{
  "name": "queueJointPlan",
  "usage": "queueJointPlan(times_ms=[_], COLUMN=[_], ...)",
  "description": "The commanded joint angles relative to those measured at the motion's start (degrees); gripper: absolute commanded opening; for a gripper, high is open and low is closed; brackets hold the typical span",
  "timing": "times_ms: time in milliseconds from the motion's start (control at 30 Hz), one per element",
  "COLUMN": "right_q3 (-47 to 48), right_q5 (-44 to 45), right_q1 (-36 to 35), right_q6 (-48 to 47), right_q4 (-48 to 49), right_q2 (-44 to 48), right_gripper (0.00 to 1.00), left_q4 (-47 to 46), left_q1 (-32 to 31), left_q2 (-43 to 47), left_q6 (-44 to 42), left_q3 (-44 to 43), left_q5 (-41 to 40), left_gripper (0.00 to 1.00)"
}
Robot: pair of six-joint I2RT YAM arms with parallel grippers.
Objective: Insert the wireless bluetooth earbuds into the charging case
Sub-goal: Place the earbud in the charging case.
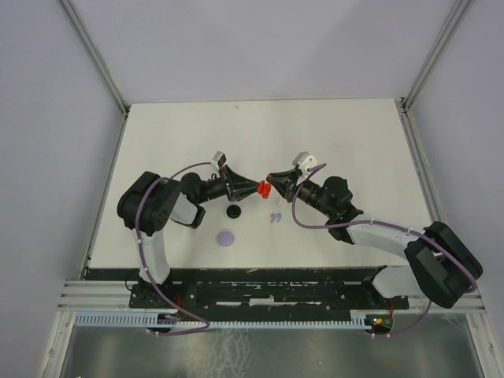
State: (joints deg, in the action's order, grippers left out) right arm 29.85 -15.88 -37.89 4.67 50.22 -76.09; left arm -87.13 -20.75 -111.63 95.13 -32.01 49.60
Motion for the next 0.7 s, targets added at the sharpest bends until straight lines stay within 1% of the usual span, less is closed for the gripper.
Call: queueJointPlan(times_ms=[0, 667], right_q3=[-0.66, -2.07], right_q5=[-0.74, -0.73], right_q1=[-0.48, -0.45], right_q6=[0.35, 1.63], right_q4=[5.08, 7.77], right_q2=[-0.71, -2.78], right_gripper=[0.02, 0.02], left_q4=[-10.11, -10.27], left_q1=[-0.23, -0.25], left_q2=[0.98, 3.60], left_q6=[3.59, 4.86], left_q3=[-1.71, -2.18], left_q5=[-0.03, 0.10], left_gripper=[0.03, 0.03])
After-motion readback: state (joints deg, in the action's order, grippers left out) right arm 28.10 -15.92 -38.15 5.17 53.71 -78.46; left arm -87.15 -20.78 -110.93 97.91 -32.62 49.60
